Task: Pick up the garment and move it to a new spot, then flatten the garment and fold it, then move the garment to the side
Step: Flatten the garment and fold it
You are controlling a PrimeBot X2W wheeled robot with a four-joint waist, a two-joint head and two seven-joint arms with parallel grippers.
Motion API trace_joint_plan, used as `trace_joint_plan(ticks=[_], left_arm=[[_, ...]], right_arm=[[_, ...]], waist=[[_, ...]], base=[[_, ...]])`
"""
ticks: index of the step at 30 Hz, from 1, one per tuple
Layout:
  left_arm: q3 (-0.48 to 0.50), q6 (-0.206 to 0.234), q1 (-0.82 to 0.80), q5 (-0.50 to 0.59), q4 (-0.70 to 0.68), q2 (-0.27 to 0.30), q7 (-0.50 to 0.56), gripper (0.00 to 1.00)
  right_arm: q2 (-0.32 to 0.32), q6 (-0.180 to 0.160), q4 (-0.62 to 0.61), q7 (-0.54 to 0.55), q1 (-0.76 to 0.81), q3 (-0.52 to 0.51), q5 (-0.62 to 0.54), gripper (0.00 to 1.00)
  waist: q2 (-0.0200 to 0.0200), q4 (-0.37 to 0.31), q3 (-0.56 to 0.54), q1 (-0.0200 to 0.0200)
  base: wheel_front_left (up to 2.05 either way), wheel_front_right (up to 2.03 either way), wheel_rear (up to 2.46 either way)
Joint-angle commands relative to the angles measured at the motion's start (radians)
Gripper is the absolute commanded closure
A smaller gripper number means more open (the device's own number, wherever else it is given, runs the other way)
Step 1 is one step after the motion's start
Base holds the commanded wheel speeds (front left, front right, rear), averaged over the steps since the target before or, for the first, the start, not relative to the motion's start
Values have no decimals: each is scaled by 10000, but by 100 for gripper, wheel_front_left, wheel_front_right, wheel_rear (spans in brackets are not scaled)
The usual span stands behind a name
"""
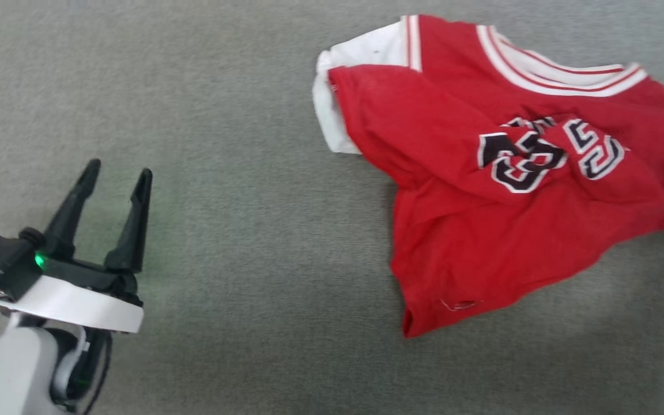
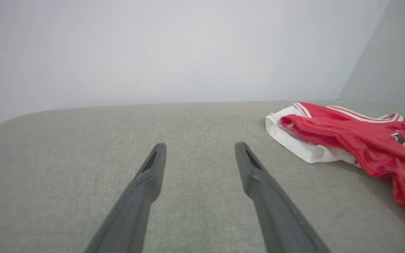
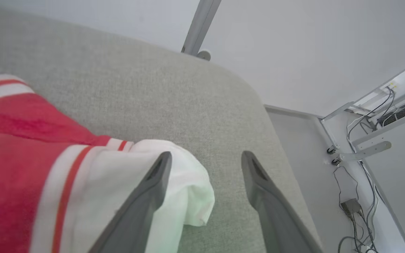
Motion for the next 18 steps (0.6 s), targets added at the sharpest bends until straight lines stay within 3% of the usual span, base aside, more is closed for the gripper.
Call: trace_joint_plan(ticks=[1,6,10,13,18], left_arm=[[-10,23,-152,81,-92,139,-51,0],[-75,23,-455,-95,-605,1148,-51,0],[-586,23,-1000,-374,-785,2332,-49,0],[-1461,23,-1866,-639,-738,3503,-49,0],[-4031,23,-4017,-1802,-185,5122,176,0]], right_arm=[[152,-26,-93,-339,175,124,161,0],[816,-26,-1157,-1842,941,629,937,0],[1265,-26,-2125,-2482,1695,1528,1820,0],[1365,-26,-2748,-2926,2256,2456,3164,0],[1375,-26,-3495,-3592,3100,3679,4912,0]], waist=[[0,-264,-193,0],[0,-989,-400,0],[0,-1632,-379,0],[0,-2135,-208,0],[0,-2854,169,0]], base=[[0,0,0],[0,0,0],[0,0,0],[0,0,0],[0,0,0]])
